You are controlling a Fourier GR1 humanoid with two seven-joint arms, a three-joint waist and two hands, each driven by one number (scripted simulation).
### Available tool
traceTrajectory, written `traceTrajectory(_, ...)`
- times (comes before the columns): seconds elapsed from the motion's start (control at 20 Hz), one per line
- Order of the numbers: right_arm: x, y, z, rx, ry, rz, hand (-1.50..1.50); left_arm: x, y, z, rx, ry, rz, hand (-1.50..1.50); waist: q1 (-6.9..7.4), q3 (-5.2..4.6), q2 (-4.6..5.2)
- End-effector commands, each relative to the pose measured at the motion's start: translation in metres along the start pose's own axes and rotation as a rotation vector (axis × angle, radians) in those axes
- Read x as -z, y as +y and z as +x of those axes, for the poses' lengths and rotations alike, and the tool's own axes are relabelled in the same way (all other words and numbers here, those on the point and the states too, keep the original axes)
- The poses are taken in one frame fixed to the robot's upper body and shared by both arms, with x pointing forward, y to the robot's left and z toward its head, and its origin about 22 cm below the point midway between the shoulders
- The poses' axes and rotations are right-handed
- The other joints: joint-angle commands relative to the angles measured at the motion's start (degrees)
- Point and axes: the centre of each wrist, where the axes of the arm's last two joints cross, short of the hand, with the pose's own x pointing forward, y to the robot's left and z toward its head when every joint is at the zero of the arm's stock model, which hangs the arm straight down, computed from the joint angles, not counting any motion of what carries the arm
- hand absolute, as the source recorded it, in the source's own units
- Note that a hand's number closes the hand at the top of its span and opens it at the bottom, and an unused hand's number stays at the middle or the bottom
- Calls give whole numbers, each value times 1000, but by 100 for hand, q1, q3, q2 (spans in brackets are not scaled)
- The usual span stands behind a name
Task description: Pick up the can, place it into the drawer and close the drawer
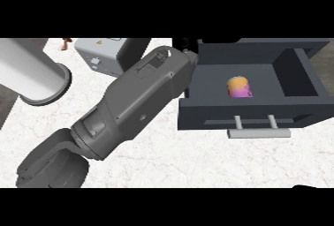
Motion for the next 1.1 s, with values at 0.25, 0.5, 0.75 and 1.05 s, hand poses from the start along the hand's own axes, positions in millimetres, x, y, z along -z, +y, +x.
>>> traceTrajectory(0.25,69,55,-8,-192,-32,34,-150,4,8,-3,15,20,10,-150,149,-3,-55)
traceTrajectory(0.5,100,90,-13,-320,-52,121,-150,12,24,8,10,40,11,-150,249,-6,-79)
traceTrajectory(0.75,132,118,-38,-440,-60,200,-150,15,30,23,17,24,33,-150,332,-3,-63)
traceTrajectory(1.05,142,149,-71,-574,-23,228,-150,14,54,14,40,20,62,-150,293,-2,-83)
